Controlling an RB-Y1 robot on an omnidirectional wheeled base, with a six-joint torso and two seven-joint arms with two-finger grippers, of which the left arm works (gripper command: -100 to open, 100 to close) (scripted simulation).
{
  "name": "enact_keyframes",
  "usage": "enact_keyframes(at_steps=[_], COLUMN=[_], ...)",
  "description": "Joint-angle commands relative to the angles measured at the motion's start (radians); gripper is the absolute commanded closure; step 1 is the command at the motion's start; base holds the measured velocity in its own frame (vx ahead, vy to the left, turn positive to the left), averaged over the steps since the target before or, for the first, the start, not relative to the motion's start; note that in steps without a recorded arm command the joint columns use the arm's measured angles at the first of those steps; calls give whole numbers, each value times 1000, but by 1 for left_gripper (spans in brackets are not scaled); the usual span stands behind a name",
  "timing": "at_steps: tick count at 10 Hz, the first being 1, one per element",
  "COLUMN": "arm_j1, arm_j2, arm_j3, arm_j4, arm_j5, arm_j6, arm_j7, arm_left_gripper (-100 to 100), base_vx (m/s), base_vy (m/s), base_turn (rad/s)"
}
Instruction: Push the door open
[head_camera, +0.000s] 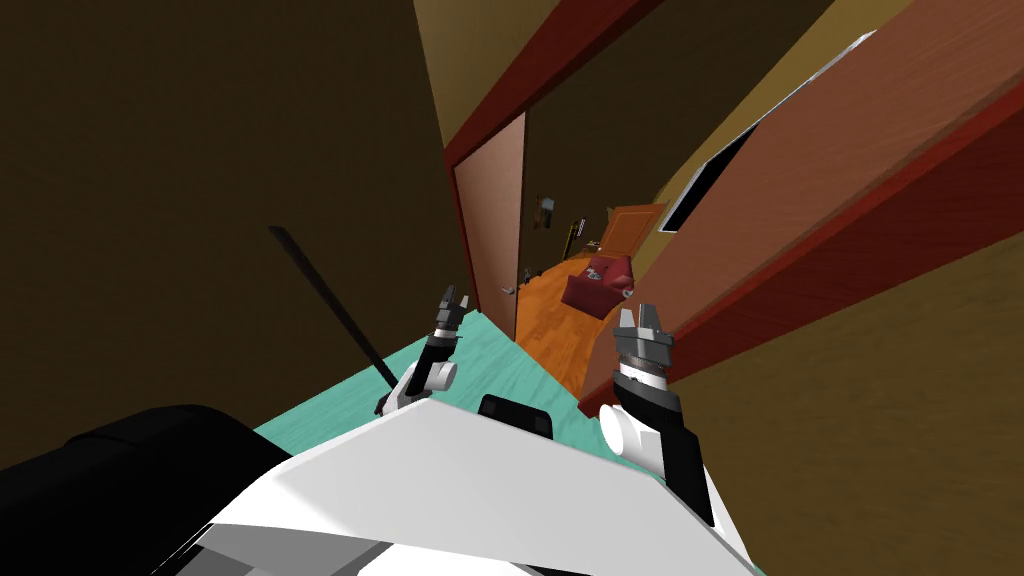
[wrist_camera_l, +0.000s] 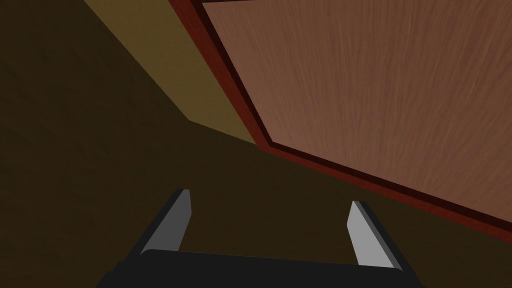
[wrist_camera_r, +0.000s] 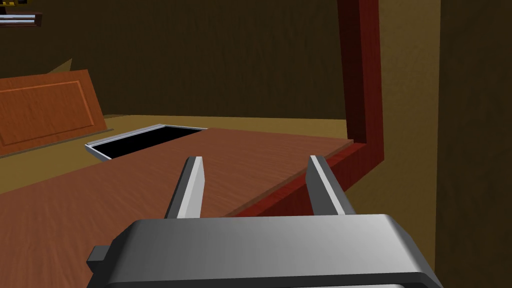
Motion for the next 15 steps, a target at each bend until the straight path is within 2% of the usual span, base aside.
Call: enact_keyframes(at_steps=[1, 9, 10, 15], arm_j1=[-10, -62, -62, -98], arm_j2=[4, 23, 23, 31], arm_j3=[-11, -62, -62, -98], arm_j4=[38, 250, 250, 397], arm_j5=[-1, -5, -5, -7], arm_j6=[-9, -60, -60, -95], arm_j7=[-3, -14, -14, -22], arm_left_gripper=[-100, -100, -100, -100], base_vx=[93, 89, 59, 73], base_vy=[58, 78, 51, 80], base_turn=[-62, -72, -36, -73])
